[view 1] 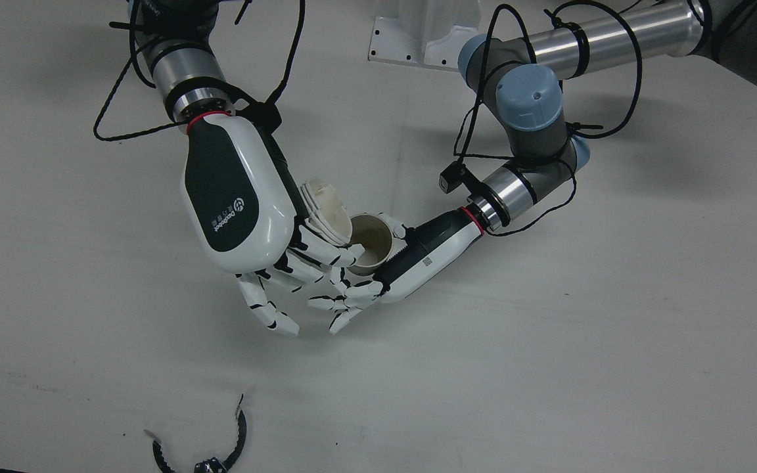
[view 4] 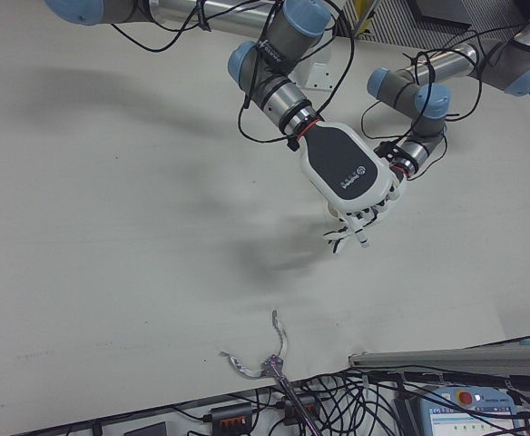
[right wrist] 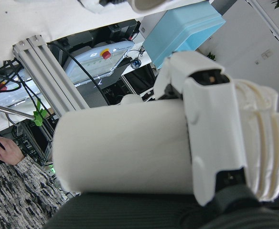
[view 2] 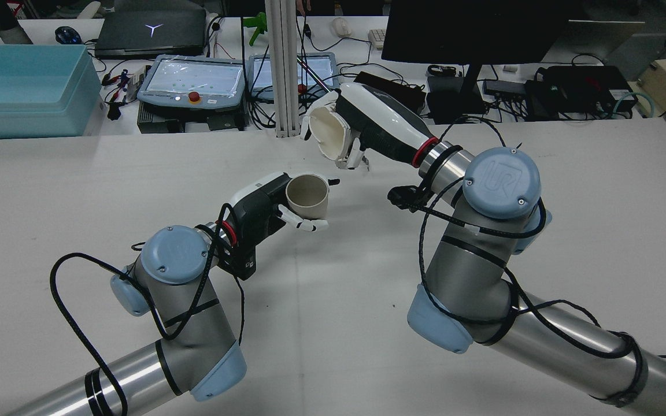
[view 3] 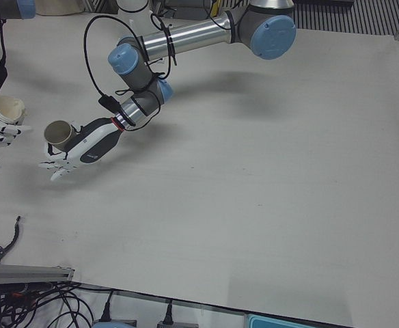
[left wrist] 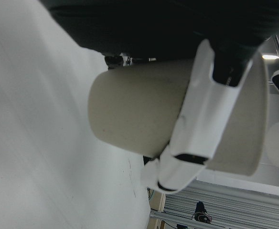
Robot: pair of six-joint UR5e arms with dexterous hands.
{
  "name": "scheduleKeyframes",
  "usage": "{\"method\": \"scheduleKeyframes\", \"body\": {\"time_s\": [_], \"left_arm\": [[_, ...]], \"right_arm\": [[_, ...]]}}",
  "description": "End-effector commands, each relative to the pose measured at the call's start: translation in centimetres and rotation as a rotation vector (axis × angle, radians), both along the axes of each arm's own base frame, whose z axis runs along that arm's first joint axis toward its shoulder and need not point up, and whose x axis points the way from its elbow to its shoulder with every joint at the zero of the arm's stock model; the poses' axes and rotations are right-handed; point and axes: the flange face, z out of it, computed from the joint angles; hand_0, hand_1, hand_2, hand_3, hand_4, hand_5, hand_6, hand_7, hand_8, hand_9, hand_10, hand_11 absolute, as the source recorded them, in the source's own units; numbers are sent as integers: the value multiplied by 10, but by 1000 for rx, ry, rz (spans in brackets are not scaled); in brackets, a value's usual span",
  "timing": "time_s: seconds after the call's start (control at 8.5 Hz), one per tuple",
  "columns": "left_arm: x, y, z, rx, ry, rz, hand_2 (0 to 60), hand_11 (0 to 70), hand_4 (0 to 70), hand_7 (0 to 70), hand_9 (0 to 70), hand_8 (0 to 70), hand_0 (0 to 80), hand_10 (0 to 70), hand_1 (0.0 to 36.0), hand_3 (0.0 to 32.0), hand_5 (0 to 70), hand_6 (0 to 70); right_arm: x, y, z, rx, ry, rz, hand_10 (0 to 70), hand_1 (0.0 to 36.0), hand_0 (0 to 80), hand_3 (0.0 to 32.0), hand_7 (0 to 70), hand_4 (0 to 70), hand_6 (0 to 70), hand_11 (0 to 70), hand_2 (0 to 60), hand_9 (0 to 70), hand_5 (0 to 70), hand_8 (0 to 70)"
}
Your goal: Pour water
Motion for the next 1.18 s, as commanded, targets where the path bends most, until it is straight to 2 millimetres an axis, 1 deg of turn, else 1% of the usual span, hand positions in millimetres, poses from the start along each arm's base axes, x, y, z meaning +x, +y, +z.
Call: {"method": "scheduleKeyframes", "body": {"time_s": [0.0, 0.12, 0.24, 0.35, 0.47, 0.59, 0.71, 0.82, 0.94, 1.06], "left_arm": [[-4, -3, 5, -23, 18, 7, 600, 97, 362, 164, 18, 35, 800, 38, 360, 0, 700, 180], [-12, -10, 10, -27, 46, 0, 600, 97, 355, 160, 18, 33, 800, 38, 360, 0, 700, 177], [-24, -10, 34, -38, 46, -3, 600, 101, 344, 156, 17, 35, 800, 40, 360, 0, 700, 174], [-38, -1, 63, -50, 46, -2, 600, 106, 333, 151, 16, 36, 800, 43, 360, 0, 700, 170], [-63, 12, 97, -51, 45, -5, 600, 106, 337, 144, 14, 35, 800, 43, 360, 0, 700, 164], [-100, 11, 123, -47, 47, -35, 600, 110, 339, 140, 14, 35, 800, 45, 360, 0, 700, 161], [-132, 11, 152, -47, 46, -63, 600, 113, 351, 144, 14, 37, 800, 47, 360, 0, 700, 163], [-158, 16, 189, -57, 32, -81, 600, 116, 363, 144, 14, 37, 800, 49, 360, 0, 700, 164], [-170, 24, 228, -67, 8, -89, 600, 118, 368, 144, 14, 38, 800, 51, 360, 0, 700, 163], [-187, 31, 258, -81, -18, -100, 600, 121, 379, 150, 16, 40, 800, 53, 360, 0, 700, 167]], "right_arm": [[-7, 5, 14, -18, 15, -8, 152, 360, 800, 0, 700, 491, 700, 265, 600, 700, 285, 575], [23, -1, 22, -43, -42, 10, 155, 360, 800, 0, 700, 454, 700, 269, 600, 700, 285, 572], [57, -13, 43, -118, -158, 6, 167, 360, 800, 0, 700, 352, 700, 289, 600, 700, 286, 559], [103, -24, 71, -172, -267, 25, 182, 360, 800, 0, 700, 324, 700, 312, 600, 700, 289, 563], [161, -26, 101, -183, -385, 55, 192, 360, 800, 0, 700, 283, 700, 328, 600, 700, 291, 565], [220, -29, 134, -188, -489, 97, 196, 360, 800, 0, 700, 253, 700, 334, 600, 700, 292, 562], [273, -27, 173, -217, -573, 139, 220, 360, 800, 0, 700, 201, 695, 370, 600, 700, 296, 566], [317, -16, 212, -237, -627, 182, 233, 360, 800, 0, 700, 180, 690, 388, 600, 700, 292, 568], [350, 3, 253, -225, -668, 201, 253, 360, 800, 0, 700, 156, 687, 413, 600, 700, 291, 578], [364, 5, 288, -224, -685, 183, 274, 360, 800, 0, 700, 123, 685, 439, 600, 700, 291, 596]]}}
